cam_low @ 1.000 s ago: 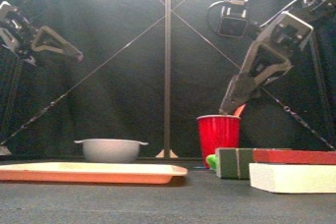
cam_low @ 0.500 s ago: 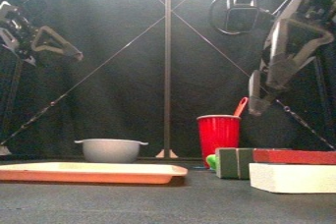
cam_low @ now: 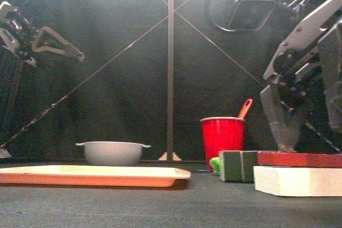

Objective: Grab salmon sushi

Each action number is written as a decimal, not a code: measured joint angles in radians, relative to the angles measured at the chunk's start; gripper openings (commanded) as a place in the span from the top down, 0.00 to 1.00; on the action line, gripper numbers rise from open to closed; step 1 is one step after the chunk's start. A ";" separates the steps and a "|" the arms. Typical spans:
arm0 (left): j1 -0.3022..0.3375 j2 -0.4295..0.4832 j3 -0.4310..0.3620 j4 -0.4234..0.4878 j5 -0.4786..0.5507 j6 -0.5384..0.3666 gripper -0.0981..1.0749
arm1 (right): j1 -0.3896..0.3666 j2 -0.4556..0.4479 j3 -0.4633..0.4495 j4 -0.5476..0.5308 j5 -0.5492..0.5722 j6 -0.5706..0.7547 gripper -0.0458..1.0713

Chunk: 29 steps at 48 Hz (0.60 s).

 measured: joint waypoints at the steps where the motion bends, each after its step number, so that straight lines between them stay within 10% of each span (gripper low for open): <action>1: 0.000 0.000 0.000 0.000 0.000 0.000 0.45 | 0.000 0.003 -0.002 -0.005 0.002 0.000 0.12; 29: 0.000 0.000 0.000 0.000 0.000 0.000 0.45 | -0.012 0.037 -0.034 -0.069 0.003 -0.002 0.12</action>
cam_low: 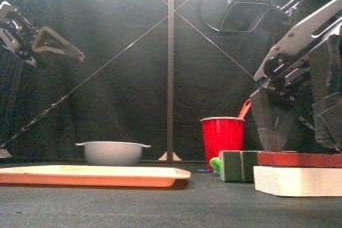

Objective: Grab salmon sushi

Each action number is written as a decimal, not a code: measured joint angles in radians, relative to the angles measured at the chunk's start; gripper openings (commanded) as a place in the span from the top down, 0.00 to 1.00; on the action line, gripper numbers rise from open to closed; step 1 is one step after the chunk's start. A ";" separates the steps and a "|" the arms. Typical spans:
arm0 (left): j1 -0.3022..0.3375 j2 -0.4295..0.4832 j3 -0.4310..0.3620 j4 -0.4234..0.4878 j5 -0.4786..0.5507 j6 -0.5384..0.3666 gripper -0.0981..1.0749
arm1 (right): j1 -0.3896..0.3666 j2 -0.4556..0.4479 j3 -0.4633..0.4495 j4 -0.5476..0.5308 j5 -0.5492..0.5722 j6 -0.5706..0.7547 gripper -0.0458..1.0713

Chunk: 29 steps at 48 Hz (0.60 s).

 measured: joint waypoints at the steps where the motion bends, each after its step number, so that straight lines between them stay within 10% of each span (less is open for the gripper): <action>1: 0.000 0.000 0.000 0.000 0.000 0.000 0.45 | -0.002 0.000 0.000 -0.003 0.000 0.002 0.12; 29: -0.002 0.000 0.002 0.000 0.000 0.000 0.45 | -0.017 0.044 0.000 -0.015 0.000 0.002 0.12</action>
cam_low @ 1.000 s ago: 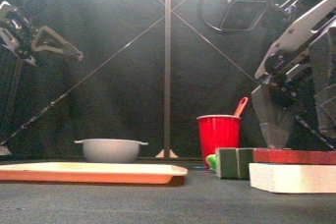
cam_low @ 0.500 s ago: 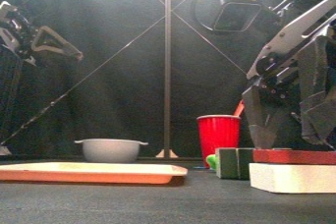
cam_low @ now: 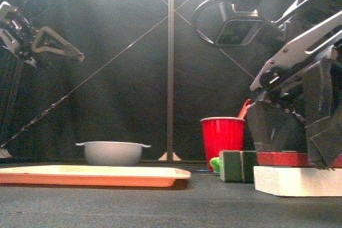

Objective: Grab salmon sushi

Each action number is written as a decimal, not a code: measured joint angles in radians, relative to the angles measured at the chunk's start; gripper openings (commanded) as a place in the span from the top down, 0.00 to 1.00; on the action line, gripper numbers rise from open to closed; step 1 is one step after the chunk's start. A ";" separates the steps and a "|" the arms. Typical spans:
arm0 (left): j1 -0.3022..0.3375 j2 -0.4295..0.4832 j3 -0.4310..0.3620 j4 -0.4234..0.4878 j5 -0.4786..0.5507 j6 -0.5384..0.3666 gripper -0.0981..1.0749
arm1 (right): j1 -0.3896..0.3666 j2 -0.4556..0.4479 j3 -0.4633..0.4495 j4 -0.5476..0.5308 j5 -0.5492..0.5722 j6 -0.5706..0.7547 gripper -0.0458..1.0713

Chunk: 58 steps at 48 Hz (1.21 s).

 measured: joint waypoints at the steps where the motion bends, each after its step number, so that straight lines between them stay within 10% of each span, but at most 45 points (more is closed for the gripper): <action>1: 0.002 0.000 0.000 0.000 0.000 0.000 0.45 | -0.002 0.003 -0.002 0.000 0.000 -0.002 0.12; 24: 0.002 0.000 0.000 0.000 0.000 0.000 0.45 | 0.000 0.028 -0.002 0.009 0.000 -0.002 0.38; 58: 0.002 0.000 0.000 0.000 0.000 0.000 0.45 | -0.003 -0.015 -0.040 -0.005 0.020 -0.002 0.38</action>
